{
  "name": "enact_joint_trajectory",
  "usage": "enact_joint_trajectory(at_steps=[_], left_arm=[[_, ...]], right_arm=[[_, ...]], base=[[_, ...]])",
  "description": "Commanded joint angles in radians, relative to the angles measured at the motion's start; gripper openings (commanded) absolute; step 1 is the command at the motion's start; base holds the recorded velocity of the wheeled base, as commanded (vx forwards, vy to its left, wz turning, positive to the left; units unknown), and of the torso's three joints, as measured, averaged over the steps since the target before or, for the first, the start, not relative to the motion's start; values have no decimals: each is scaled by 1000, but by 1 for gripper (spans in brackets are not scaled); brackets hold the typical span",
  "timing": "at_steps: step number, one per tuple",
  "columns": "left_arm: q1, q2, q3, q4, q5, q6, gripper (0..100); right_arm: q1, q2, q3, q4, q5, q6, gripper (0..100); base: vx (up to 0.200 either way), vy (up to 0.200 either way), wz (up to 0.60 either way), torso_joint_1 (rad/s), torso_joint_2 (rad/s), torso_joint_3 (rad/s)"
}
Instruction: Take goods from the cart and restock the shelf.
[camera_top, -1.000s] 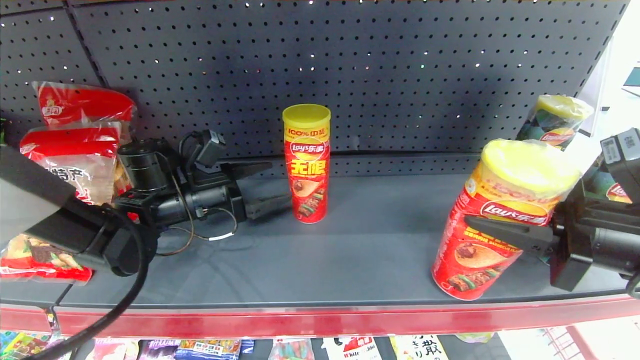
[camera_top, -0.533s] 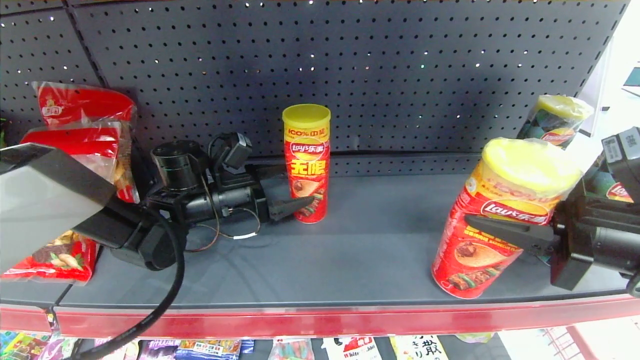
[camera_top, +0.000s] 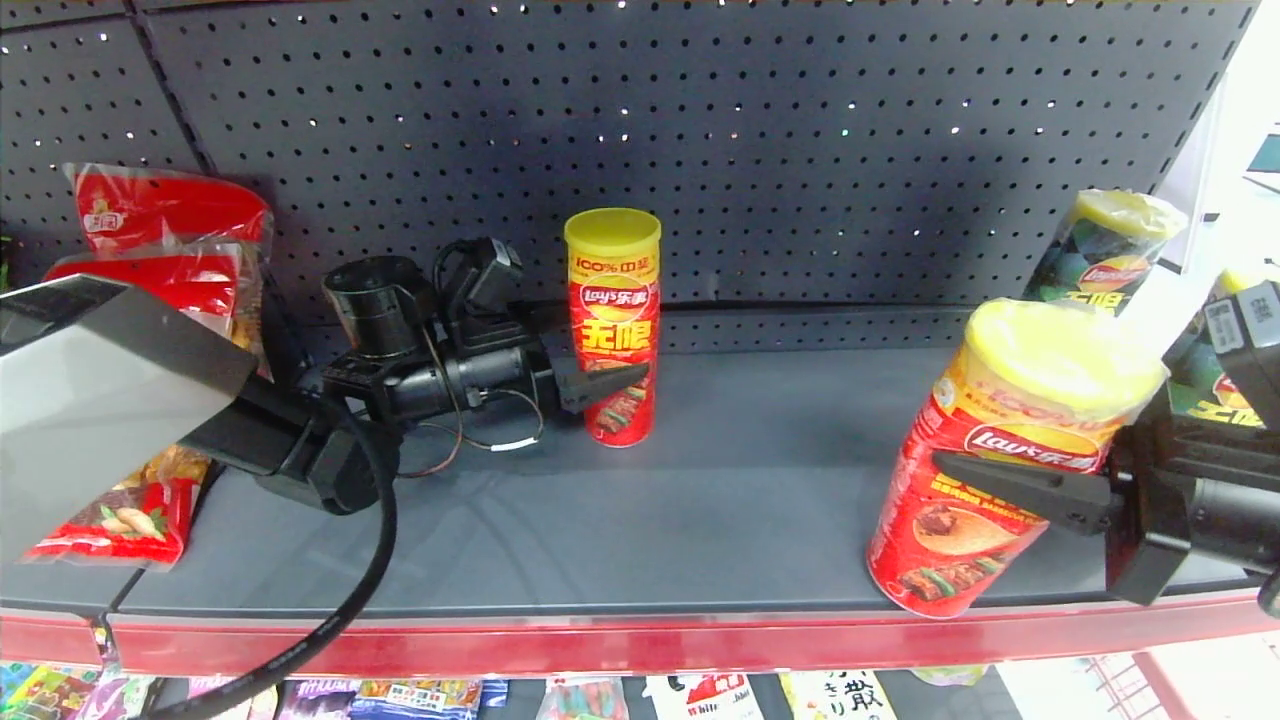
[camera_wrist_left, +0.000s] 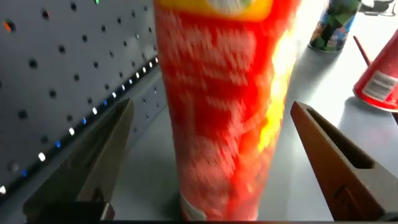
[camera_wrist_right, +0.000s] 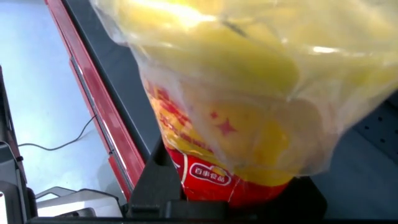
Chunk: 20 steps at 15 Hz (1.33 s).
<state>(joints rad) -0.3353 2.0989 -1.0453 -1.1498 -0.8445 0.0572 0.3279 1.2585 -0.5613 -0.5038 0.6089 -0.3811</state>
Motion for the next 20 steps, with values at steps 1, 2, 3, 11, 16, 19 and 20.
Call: enact_joint_trajectory(at_steps=[1, 2, 3, 11, 16, 19, 20], left_arm=[[-11, 9, -19, -1, -1, 0, 100], [-17, 16, -30, -1, -1, -5, 100], [-28, 26, -41, -1, 2, -7, 100], [-33, 44, -67, -2, 16, -13, 0], [-34, 29, -33, -13, 15, -11, 0], [-27, -36, 105, -70, 8, -13, 0], [-28, -62, 197, -165, 10, -43, 0]], right_arm=[[0, -4, 3, 2, -5, -1, 0], [0, -4, -3, 2, -9, -1, 0], [0, -4, -5, 2, -9, -1, 0], [0, -2, -2, 2, -11, -1, 0], [0, -2, 8, 2, -11, -1, 0], [0, 5, 8, 2, -11, -1, 0], [0, 10, 8, 2, -11, -1, 0]], base=[[0, 0, 0, 0, 0, 0], [0, 0, 0, 0, 0, 0], [0, 0, 0, 0, 0, 0], [0, 0, 0, 0, 0, 0], [0, 0, 0, 0, 0, 0], [0, 0, 0, 0, 0, 0], [0, 0, 0, 0, 0, 0]])
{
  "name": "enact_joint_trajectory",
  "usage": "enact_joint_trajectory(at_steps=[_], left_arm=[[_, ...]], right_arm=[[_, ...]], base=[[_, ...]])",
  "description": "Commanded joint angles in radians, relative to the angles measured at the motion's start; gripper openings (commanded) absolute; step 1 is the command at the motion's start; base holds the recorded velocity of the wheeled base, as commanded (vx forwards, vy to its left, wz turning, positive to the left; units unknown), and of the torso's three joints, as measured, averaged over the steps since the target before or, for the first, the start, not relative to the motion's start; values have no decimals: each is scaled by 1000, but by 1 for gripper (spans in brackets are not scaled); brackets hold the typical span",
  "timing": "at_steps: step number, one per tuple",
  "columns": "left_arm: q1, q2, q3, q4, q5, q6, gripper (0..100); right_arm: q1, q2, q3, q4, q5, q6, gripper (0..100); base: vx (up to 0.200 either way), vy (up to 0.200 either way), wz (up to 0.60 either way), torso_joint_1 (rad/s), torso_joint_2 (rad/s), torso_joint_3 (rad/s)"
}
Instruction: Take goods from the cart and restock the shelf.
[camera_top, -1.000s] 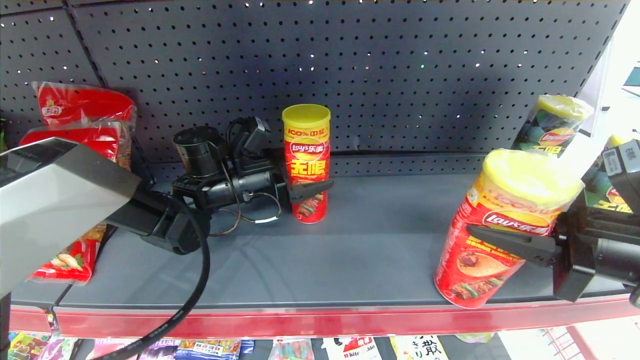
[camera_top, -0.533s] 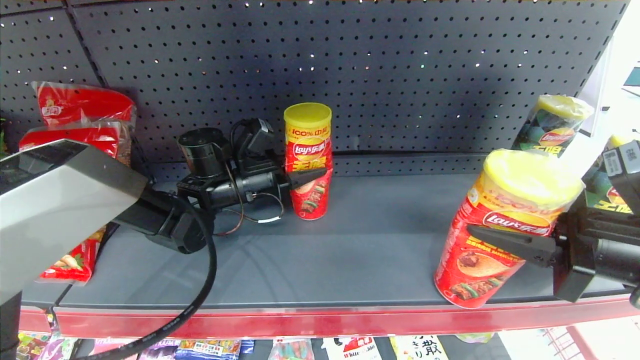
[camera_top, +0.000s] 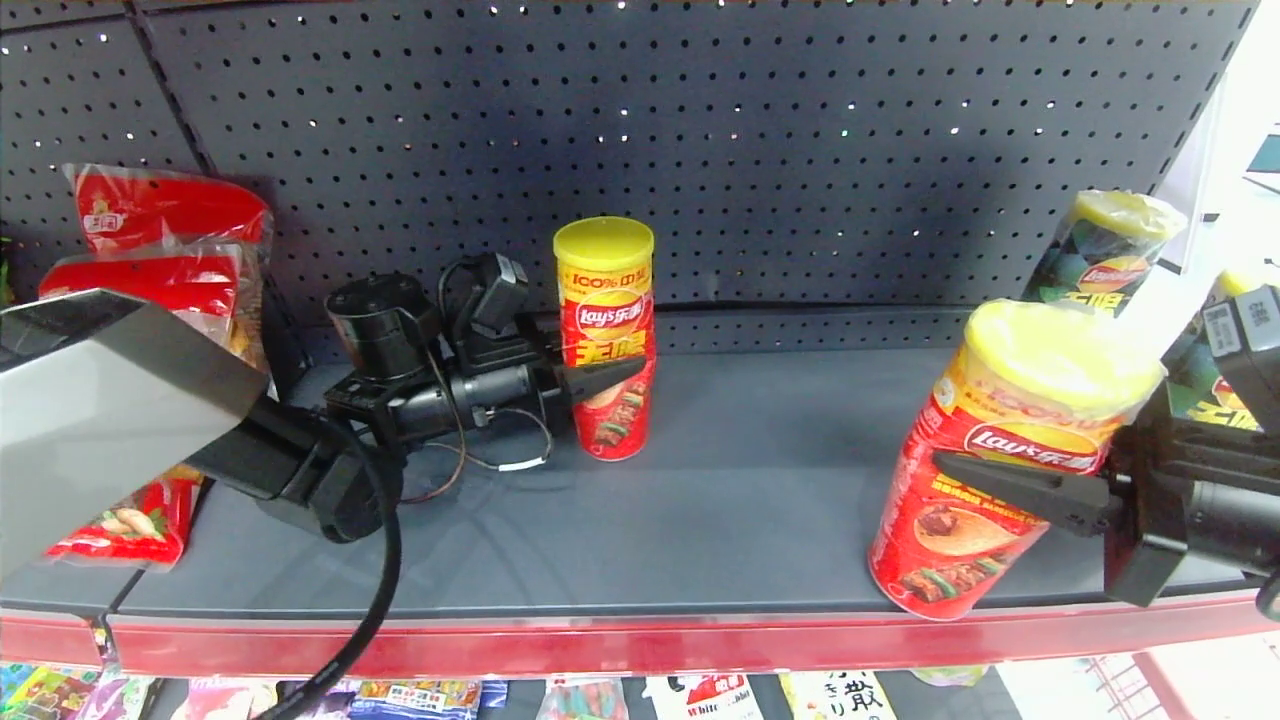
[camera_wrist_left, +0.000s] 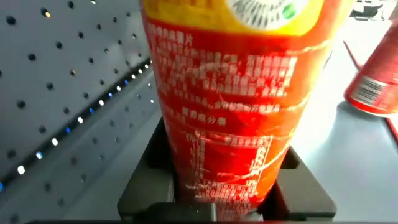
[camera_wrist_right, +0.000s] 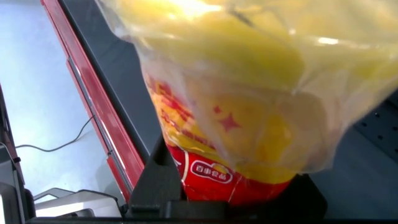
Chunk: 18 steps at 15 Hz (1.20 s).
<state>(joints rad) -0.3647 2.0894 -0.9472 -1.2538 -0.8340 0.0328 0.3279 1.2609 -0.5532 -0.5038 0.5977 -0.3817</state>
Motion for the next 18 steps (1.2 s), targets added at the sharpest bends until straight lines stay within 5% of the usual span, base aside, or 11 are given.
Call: enact_joint_trajectory(at_steps=[1, 3, 6, 12, 18], left_arm=[[-3, -55, 154, -136, 3, -59, 0], [-16, -60, 211, -254, 13, -131, 0], [-46, -83, 212, -256, 53, -155, 0], [-59, -112, 242, -256, 50, -162, 0], [-14, -138, 269, -249, 43, -160, 0]], right_arm=[[0, 9, -1, 2, 1, 0, 0], [0, 9, 2, 2, 1, 0, 0], [0, 6, 15, 2, 1, 0, 0], [0, -1, 15, 1, 1, 0, 0], [0, -1, 15, 2, 1, 0, 0]], base=[[0, 0, 0, 0, 0, 0], [0, 0, 0, 0, 0, 0], [0, 0, 0, 0, 0, 0], [0, 0, 0, 0, 0, 0], [0, 0, 0, 0, 0, 0]])
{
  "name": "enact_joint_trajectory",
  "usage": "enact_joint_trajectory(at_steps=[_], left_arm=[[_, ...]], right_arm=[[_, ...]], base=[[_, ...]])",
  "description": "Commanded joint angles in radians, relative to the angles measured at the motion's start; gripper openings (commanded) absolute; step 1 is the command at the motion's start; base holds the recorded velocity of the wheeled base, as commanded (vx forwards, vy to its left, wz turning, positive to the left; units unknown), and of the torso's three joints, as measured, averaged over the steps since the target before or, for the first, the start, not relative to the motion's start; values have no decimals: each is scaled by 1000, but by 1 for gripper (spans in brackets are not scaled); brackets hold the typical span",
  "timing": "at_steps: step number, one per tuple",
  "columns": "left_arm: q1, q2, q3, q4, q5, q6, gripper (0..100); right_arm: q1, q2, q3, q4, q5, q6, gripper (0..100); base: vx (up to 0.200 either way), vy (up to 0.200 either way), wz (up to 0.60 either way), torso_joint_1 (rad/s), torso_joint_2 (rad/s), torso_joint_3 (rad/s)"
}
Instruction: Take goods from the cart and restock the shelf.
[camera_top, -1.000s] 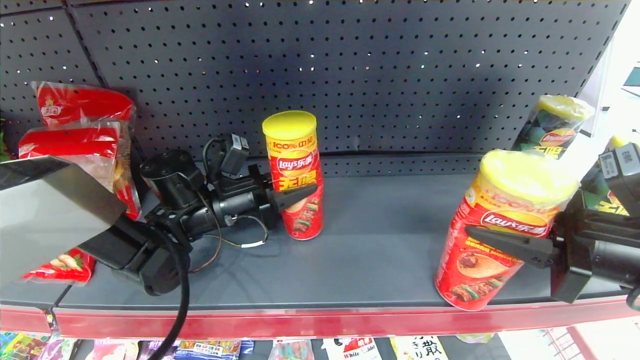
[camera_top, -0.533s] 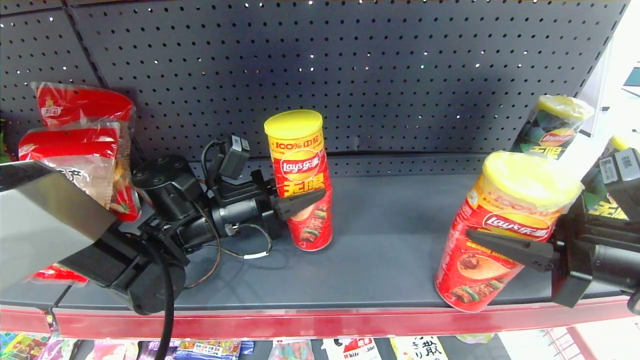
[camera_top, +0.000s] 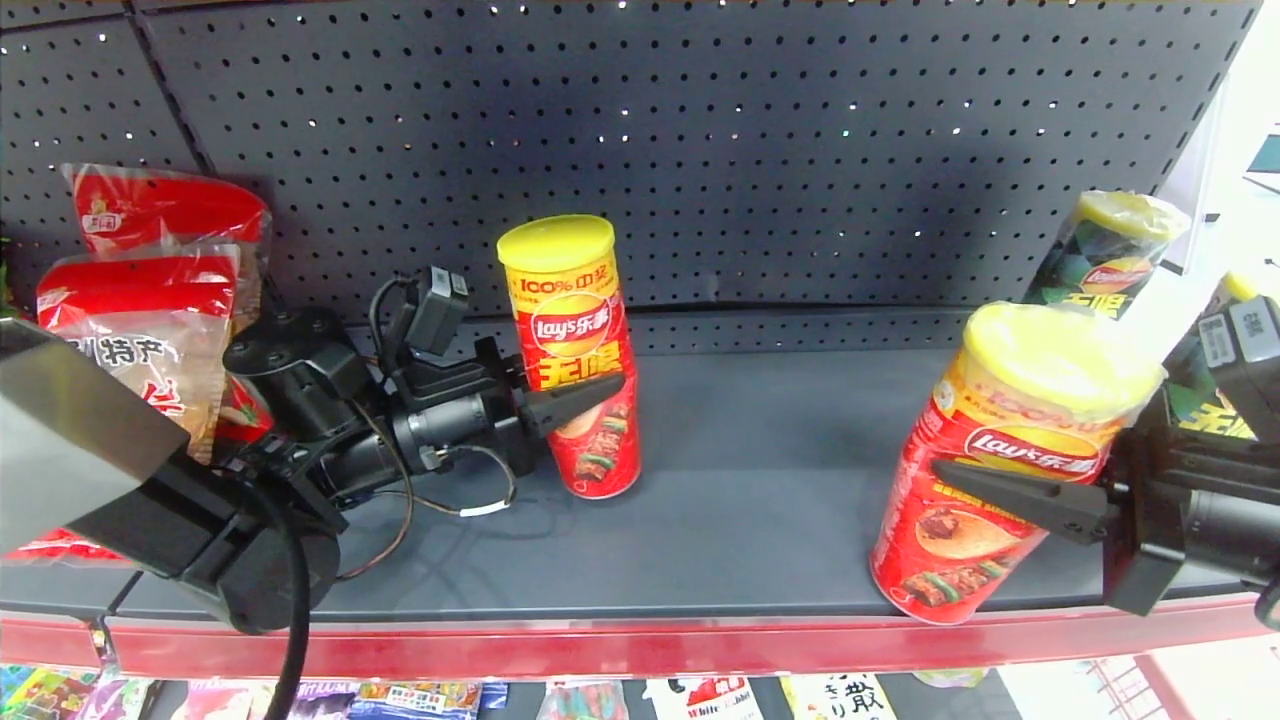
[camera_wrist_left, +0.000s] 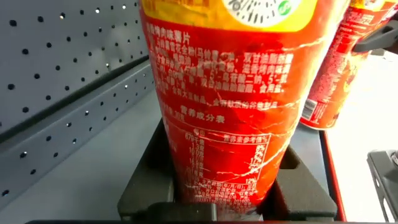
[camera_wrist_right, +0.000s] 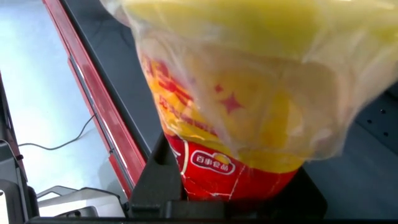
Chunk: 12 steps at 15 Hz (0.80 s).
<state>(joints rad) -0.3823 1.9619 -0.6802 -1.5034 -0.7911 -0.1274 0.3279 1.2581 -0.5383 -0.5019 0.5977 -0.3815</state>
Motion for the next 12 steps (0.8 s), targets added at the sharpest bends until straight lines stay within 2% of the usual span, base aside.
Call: enact_joint_trajectory(at_steps=[1, 3, 8, 12], left_arm=[[2, -20, 13, -1, -2, -1, 0], [2, -29, 42, -3, -4, -1, 0], [2, -26, 34, -3, -2, -1, 0], [2, -26, 36, -3, -4, -1, 0]], right_arm=[[0, 1, 0, -1, 1, 0, 0], [0, 1, -6, -1, -1, -2, 0], [17, 44, -100, 0, -6, -2, 0], [59, 172, -322, -4, -29, 4, 0]], base=[[0, 0, 0, 0, 0, 0], [0, 0, 0, 0, 0, 0], [0, 0, 0, 0, 0, 0], [0, 0, 0, 0, 0, 0]])
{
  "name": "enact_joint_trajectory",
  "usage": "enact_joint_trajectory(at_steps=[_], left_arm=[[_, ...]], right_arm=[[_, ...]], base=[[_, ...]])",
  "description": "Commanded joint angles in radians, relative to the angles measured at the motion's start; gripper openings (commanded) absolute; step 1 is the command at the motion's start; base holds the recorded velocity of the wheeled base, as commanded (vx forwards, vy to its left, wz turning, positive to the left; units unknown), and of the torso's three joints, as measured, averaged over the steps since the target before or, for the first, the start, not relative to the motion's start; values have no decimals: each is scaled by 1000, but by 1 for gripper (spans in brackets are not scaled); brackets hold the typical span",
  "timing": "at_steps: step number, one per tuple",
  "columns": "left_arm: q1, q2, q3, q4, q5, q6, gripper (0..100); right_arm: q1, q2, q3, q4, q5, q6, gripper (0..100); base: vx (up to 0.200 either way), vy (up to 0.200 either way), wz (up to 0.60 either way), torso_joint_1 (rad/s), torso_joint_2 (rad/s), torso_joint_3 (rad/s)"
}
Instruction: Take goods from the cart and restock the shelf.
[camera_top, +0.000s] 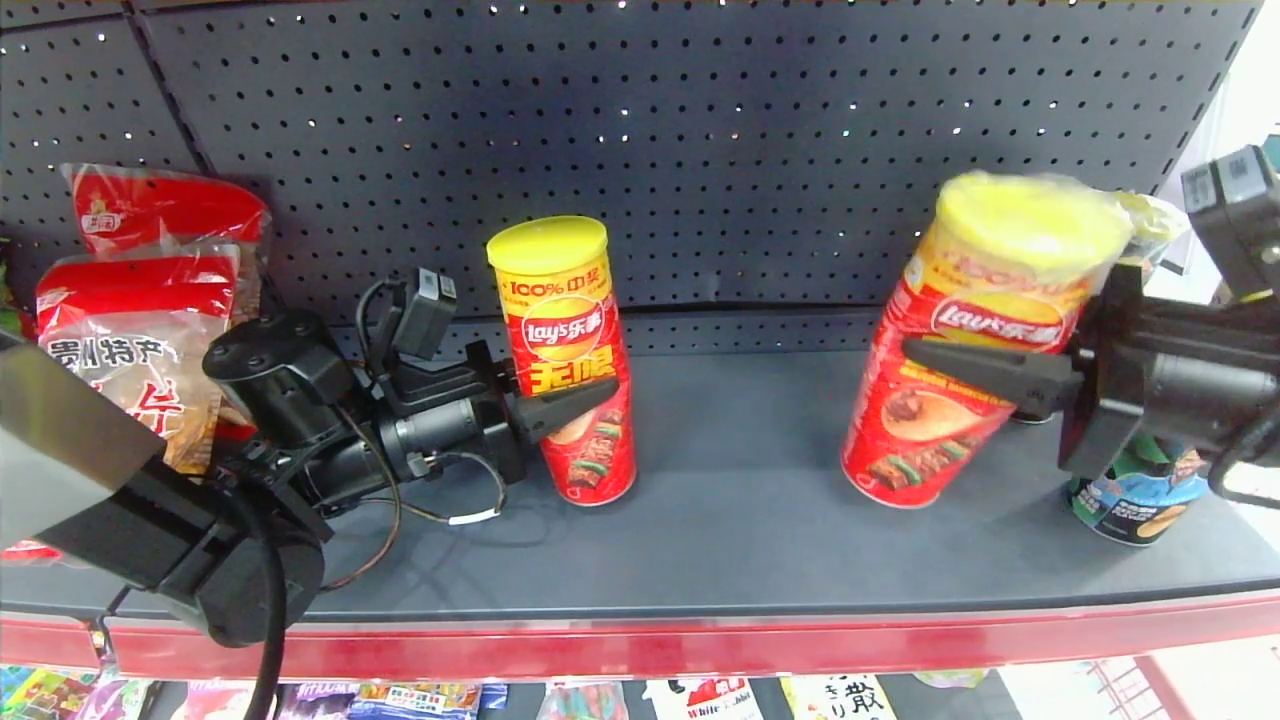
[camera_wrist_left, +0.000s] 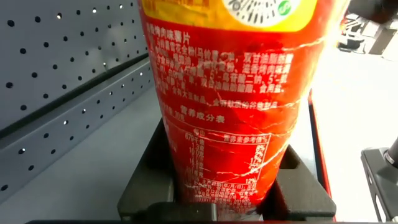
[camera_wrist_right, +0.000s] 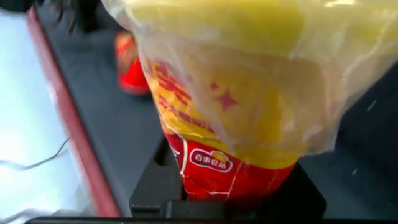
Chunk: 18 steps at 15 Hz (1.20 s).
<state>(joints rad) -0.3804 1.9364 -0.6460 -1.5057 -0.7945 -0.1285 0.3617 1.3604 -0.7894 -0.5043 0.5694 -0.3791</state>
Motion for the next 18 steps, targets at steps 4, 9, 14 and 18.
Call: enact_joint_trajectory(at_steps=[4, 9, 14, 18], left_arm=[[2, -5, 0, -1, 1, 0, 0], [3, -7, -1, 1, 9, 0, 0], [11, -10, -1, 1, 9, 0, 0], [11, -10, -1, 1, 9, 0, 0]], right_arm=[[-40, 324, -567, 13, -174, 22, 0], [11, 422, -650, 23, -175, 65, 0], [86, 296, -476, 21, -180, 97, 0], [106, 212, -424, 128, -177, 80, 0]], base=[[0, 0, 0, 0, 0, 0], [0, 0, 0, 0, 0, 0], [0, 0, 0, 0, 0, 0], [0, 0, 0, 0, 0, 0]])
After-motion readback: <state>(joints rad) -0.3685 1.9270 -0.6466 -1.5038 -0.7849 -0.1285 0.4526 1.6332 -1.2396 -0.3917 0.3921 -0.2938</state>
